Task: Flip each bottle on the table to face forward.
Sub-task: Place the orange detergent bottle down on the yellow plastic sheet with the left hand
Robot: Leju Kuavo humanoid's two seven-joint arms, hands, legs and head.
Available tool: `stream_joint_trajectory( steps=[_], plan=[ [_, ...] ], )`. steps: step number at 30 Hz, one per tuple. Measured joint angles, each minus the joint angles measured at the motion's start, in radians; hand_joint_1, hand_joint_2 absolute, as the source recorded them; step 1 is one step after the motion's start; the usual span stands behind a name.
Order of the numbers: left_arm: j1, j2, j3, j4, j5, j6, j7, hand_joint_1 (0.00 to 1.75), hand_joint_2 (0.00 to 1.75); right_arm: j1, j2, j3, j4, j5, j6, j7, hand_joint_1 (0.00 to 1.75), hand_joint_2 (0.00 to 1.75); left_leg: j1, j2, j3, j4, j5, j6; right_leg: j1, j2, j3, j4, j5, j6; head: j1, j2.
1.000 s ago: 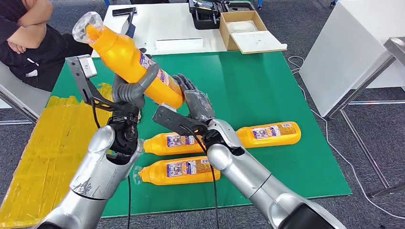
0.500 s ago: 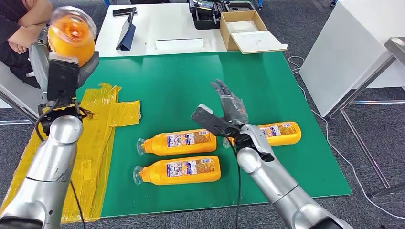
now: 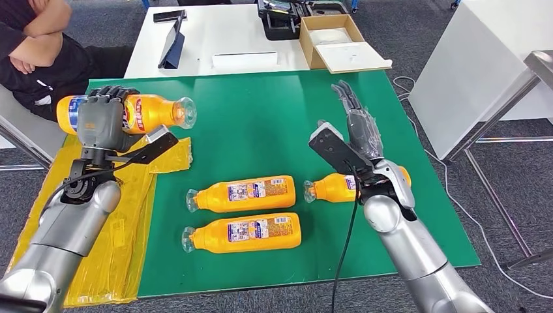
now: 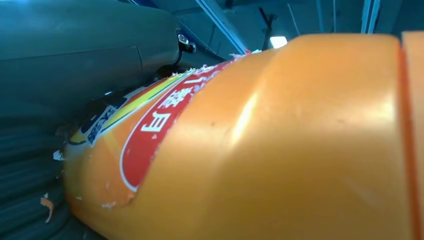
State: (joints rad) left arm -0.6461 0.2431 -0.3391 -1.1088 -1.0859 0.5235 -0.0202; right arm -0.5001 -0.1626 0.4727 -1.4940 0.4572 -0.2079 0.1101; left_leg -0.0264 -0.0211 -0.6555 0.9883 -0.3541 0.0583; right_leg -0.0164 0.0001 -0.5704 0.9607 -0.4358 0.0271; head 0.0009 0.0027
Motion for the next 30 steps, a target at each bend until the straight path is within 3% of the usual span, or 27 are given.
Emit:
stream_joint_trajectory(
  steps=[6,17,18,21,22,30],
  plan=[
    [-0.012,0.007,-0.047,0.085,-0.110,-0.077,0.024,1.75,1.75,0.004,-0.008,0.000,-0.028,-0.008,-0.001,-0.011,0.00,0.00,0.000,0.000,0.000,0.000,0.000,0.000,0.000,0.000,-0.001,0.000,0.000,0.000,0.000,0.000],
    [-0.094,-0.025,-0.203,0.453,-0.231,-0.111,0.023,1.75,1.75,0.037,-0.015,0.006,-0.103,-0.006,0.010,-0.030,0.00,0.00,0.000,0.000,-0.001,0.000,0.000,0.000,0.000,0.000,-0.001,0.000,0.000,0.000,0.000,0.000],
    [-0.101,-0.030,-0.210,0.476,-0.232,-0.117,0.026,1.34,1.75,0.041,-0.017,0.006,-0.106,-0.004,0.010,-0.030,0.00,0.00,0.000,0.000,-0.001,0.000,0.000,0.000,0.000,0.000,-0.001,0.000,0.000,0.000,0.000,0.000],
    [-0.118,-0.044,-0.225,0.537,-0.232,-0.131,0.039,0.03,0.44,0.055,-0.022,0.004,-0.113,0.001,0.012,-0.030,0.00,0.00,0.000,0.000,-0.001,0.000,0.000,0.000,0.000,0.000,-0.001,0.000,0.000,0.000,0.000,0.000],
    [-0.121,-0.049,-0.228,0.552,-0.231,-0.137,0.045,0.00,0.00,0.060,-0.023,0.002,-0.115,0.004,0.014,-0.030,0.00,0.00,0.000,0.000,-0.001,0.000,0.000,0.000,0.000,0.000,-0.001,0.000,0.000,0.000,0.000,0.000],
    [-0.144,-0.073,-0.233,0.641,-0.199,-0.186,0.098,0.00,0.00,0.098,-0.033,-0.009,-0.128,0.029,0.024,-0.030,0.00,0.00,0.000,0.000,-0.001,0.000,0.000,0.000,0.000,0.000,-0.001,0.000,0.000,0.000,0.000,0.000]
  ],
)
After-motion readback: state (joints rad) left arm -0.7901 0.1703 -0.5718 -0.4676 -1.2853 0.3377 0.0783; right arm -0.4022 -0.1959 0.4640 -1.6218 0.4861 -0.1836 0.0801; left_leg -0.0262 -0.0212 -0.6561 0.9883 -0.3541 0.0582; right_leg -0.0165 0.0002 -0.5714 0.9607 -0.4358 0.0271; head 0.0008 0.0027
